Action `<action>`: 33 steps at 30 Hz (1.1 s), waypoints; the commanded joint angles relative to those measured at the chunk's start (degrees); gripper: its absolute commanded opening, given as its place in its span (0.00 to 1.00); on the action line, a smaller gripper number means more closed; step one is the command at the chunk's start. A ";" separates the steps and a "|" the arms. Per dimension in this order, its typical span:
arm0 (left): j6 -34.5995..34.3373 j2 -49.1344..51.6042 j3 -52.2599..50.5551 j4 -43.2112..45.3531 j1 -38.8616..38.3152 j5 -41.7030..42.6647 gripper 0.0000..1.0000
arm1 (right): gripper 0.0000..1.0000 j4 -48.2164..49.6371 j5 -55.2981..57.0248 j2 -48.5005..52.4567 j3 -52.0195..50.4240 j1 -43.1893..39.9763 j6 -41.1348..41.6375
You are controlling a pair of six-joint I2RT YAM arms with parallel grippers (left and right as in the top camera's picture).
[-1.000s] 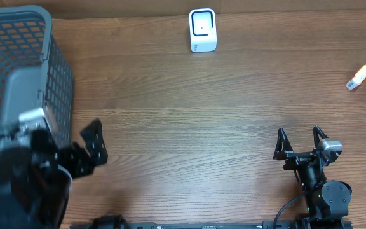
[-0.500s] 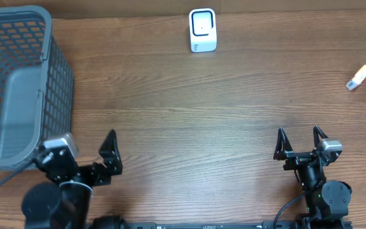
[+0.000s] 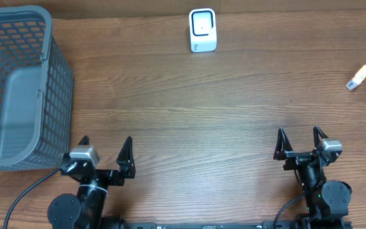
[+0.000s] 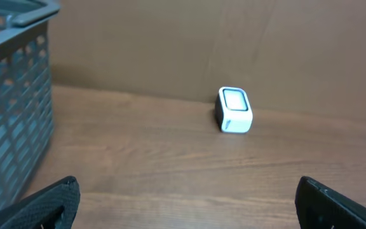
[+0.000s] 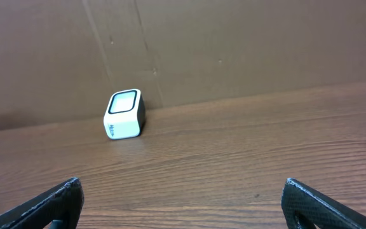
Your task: Scan the item barcode
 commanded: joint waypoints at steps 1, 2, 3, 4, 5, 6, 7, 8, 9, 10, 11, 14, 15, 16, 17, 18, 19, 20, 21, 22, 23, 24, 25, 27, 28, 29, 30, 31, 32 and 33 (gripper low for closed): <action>2.08 -1.01 -3.41 4.11 -0.17 2.14 1.00 | 1.00 0.46 0.48 -0.68 -0.59 -0.15 -0.20; 2.05 -1.22 -4.22 5.49 -0.17 2.14 1.00 | 1.00 0.46 0.50 -0.68 -0.61 -0.15 -0.22; 2.05 -1.53 -5.16 7.06 -0.17 2.14 1.00 | 1.00 0.46 0.50 -0.68 -0.59 -0.15 -0.20; 2.05 -1.99 -6.05 8.57 -0.26 2.12 1.00 | 1.00 0.46 0.50 -0.68 -0.61 -0.15 -0.22; 2.05 -2.58 -6.97 9.94 -0.37 2.10 1.00 | 1.00 0.46 0.48 -0.68 -0.59 -0.15 -0.22; 2.08 -3.23 -7.80 11.17 -0.55 2.05 1.00 | 1.00 0.46 0.48 -0.68 -0.61 -0.15 -0.22; 2.08 -3.85 -8.50 12.17 -0.63 2.03 1.00 | 1.00 0.46 0.50 -0.68 -0.59 -0.15 -0.20; 2.08 -4.68 -9.46 13.57 -0.66 2.03 1.00 | 1.00 0.46 0.50 -0.68 -0.59 -0.15 -0.20; 2.08 -5.38 -10.38 14.99 -0.66 2.03 1.00 | 1.00 0.46 0.50 -0.68 -0.59 -0.15 -0.20; 2.08 -6.08 -11.39 16.63 -0.66 1.99 0.99 | 1.00 0.46 0.50 -0.68 -0.61 -0.15 -0.20; 2.08 -6.62 -12.17 17.90 -0.66 1.88 1.00 | 1.00 0.46 0.50 -0.68 -0.61 -0.15 -0.20; 2.08 -8.11 -14.38 21.97 -0.66 1.88 1.00 | 1.00 0.46 0.50 -0.68 -0.61 -0.15 -0.20; 2.08 -8.20 -15.04 23.41 -0.68 1.88 1.00 | 1.00 0.46 0.50 -0.68 -0.59 -0.15 -0.22; 2.08 -8.17 -15.54 24.41 -0.66 1.88 1.00 | 1.00 0.46 0.50 -0.68 -0.59 -0.15 -0.20; 2.05 -8.17 -15.82 24.96 -0.68 1.86 1.00 | 1.00 0.46 0.50 -0.68 -0.59 -0.15 -0.20; 2.08 -8.17 -15.98 25.20 -0.68 1.86 1.00 | 1.00 0.46 0.48 -0.68 -0.61 -0.15 -0.20; 2.05 -8.17 -16.02 25.29 -0.68 1.86 1.00 | 1.00 0.46 0.50 -0.68 -0.61 -0.15 -0.20; 2.05 -8.17 -16.02 25.33 -0.68 1.86 1.00 | 1.00 0.46 0.50 -0.68 -0.59 -0.15 -0.20; 2.08 -8.17 -16.02 25.62 -0.68 1.84 1.00 | 1.00 0.46 0.50 -0.68 -0.61 -0.15 -0.20; 2.08 -8.17 -16.02 25.94 -0.68 1.68 1.00 | 1.00 0.46 0.48 -0.68 -0.59 -0.15 -0.20; 2.08 -8.17 -16.02 26.18 -0.68 1.55 1.00 | 1.00 0.46 0.50 -0.68 -0.61 -0.15 -0.20; 2.10 -8.17 -16.04 26.43 -0.68 1.38 0.99 | 1.00 0.46 0.50 -0.68 -0.61 -0.15 -0.20; 2.08 -8.17 -16.04 26.58 -0.68 0.98 1.00 | 1.00 0.46 0.50 -0.68 -0.59 -0.15 -0.20; 2.08 -8.17 -16.15 26.53 -0.68 0.33 1.00 | 1.00 0.46 0.50 -0.68 -0.61 -0.15 -0.20; 2.08 -8.17 -16.35 26.58 -0.72 -0.11 1.00 | 1.00 0.46 0.48 -0.68 -0.61 -0.15 -0.20; 2.05 -8.17 -17.05 27.08 -0.81 -0.76 1.00 | 1.00 0.46 0.50 -0.68 -0.59 -0.15 -0.20; 2.05 -8.17 -17.66 27.58 -0.90 -1.01 1.00 | 1.00 0.46 0.50 -0.68 -0.59 -0.15 -0.20; 2.03 -8.17 -18.45 28.41 -0.92 -1.03 1.00 | 1.00 0.46 0.50 -0.68 -0.61 -0.15 -0.20; 1.95 -8.17 -19.37 29.59 -0.92 -1.01 1.00 | 1.00 0.46 0.50 -0.68 -0.59 -0.15 -0.20; 1.66 -8.17 -20.17 30.69 -0.92 -1.01 1.00 | 1.00 0.46 0.50 -0.68 -0.61 -0.15 -0.20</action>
